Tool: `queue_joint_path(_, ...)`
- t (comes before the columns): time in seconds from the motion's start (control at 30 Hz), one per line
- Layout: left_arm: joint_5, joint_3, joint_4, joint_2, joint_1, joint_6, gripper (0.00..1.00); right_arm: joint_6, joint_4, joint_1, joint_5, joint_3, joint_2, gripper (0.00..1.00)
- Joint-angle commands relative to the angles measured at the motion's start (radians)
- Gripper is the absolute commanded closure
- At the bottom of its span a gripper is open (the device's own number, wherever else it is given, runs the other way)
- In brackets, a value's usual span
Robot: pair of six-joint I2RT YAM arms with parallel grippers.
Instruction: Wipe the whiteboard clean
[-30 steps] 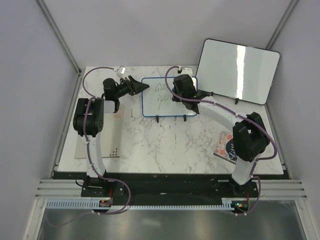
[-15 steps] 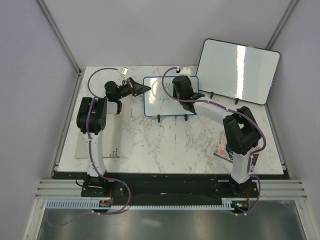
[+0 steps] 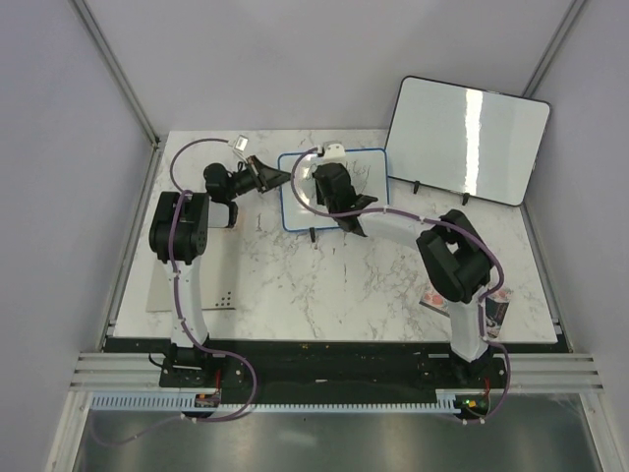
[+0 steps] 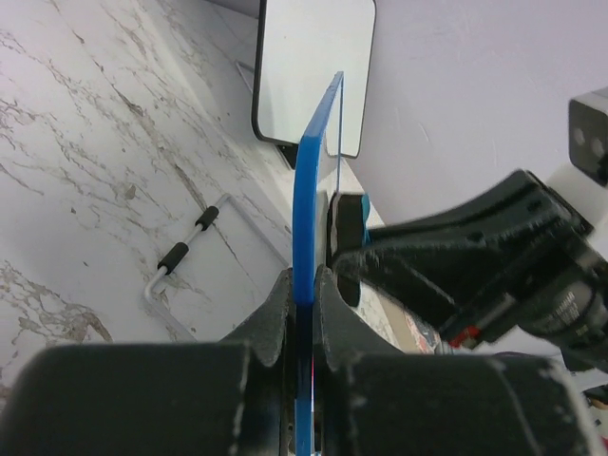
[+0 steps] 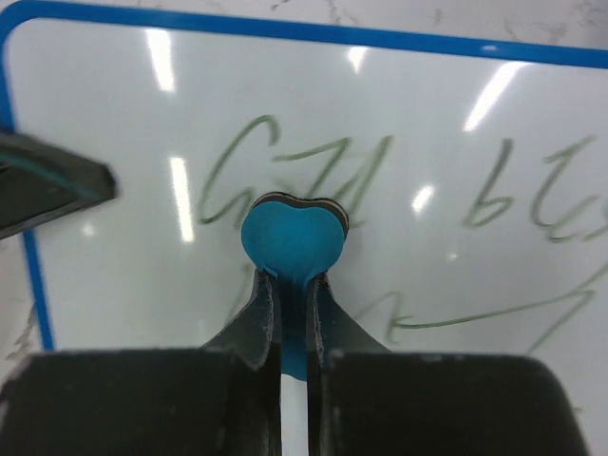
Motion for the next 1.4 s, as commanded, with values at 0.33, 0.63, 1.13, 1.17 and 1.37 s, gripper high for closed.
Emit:
queue_joint_path(0.33, 0.052, -0.059, -0.062, -0.059, -0.009, 0.083, 0.98, 0.244, -0.136, 0.011, 0.2, -0.167, -0.057, 1.0)
queue_joint_path(0.63, 0.064, -0.075, -0.055, -0.065, -0.009, 0.081, 0.98, 0.127, 0.037, -0.137, 0.159, -0.27, -0.148, 1.0)
queue_joint_path(1.13, 0.095, -0.082, -0.059, -0.067, -0.015, 0.084, 0.98, 0.108, 0.087, 0.133, -0.11, -0.083, 0.072, 1.0)
queue_joint_path(1.17, 0.094, -0.084, -0.059, -0.067, -0.015, 0.083, 0.98, 0.11, 0.074, 0.138, -0.095, -0.066, 0.083, 1.0)
queue_joint_path(1.37, 0.098, -0.079, -0.061, -0.071, -0.015, 0.078, 0.98, 0.081, -0.045, 0.104, 0.089, 0.008, 0.116, 1.0)
